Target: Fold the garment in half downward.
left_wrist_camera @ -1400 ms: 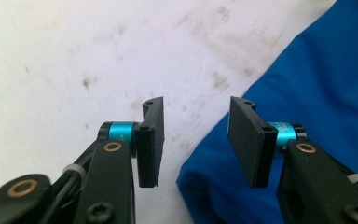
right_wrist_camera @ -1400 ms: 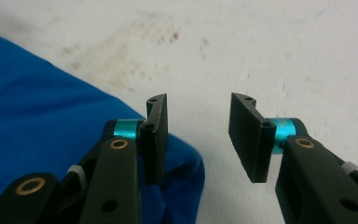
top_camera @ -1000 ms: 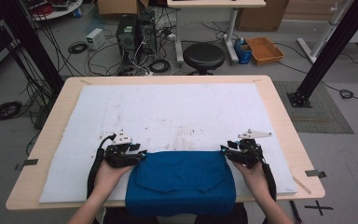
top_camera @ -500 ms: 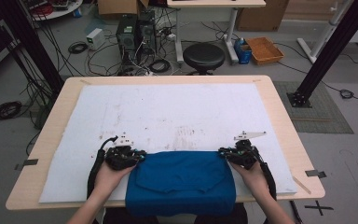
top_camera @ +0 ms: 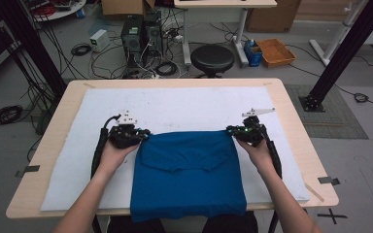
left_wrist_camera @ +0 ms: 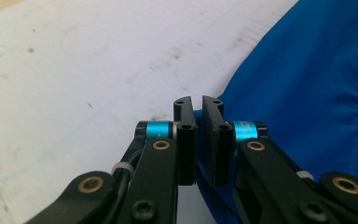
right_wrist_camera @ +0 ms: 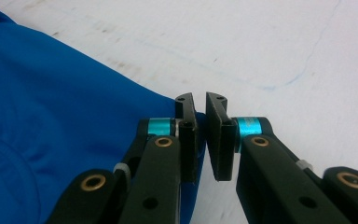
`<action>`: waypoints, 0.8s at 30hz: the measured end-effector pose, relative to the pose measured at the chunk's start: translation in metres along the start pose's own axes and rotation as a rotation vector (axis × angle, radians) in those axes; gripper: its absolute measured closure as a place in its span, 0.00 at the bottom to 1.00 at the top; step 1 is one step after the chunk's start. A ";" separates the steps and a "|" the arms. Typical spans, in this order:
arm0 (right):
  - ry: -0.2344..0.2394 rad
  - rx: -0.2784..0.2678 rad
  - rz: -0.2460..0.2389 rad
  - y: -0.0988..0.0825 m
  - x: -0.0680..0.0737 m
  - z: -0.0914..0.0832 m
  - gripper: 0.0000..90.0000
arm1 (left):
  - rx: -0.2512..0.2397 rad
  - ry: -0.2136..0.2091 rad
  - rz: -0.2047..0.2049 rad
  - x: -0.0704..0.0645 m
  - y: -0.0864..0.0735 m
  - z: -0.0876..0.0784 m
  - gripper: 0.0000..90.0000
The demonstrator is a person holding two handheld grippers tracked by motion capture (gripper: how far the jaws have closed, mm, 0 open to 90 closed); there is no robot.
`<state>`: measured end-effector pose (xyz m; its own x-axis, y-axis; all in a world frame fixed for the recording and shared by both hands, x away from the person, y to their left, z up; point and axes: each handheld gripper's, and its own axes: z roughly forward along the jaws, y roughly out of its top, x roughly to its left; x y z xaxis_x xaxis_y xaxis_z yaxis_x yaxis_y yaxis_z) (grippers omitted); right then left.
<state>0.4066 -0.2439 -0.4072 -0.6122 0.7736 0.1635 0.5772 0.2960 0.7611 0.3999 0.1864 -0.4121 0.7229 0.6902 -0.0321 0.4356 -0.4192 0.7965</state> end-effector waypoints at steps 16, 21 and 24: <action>-0.093 0.012 -0.011 0.016 -0.019 0.028 0.74 | 0.052 0.088 -0.047 0.022 0.009 0.019 0.63; -0.116 -0.008 -0.012 0.013 -0.011 0.012 0.68 | 0.014 0.090 -0.058 0.002 0.003 -0.003 0.60; -0.128 -0.058 -0.010 0.006 -0.001 -0.004 0.67 | 0.013 0.083 -0.106 -0.014 -0.009 -0.015 0.60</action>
<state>0.4086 -0.2454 -0.4002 -0.5412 0.8373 0.0772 0.5374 0.2738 0.7977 0.3781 0.1894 -0.4097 0.6260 0.7772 -0.0648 0.5143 -0.3490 0.7834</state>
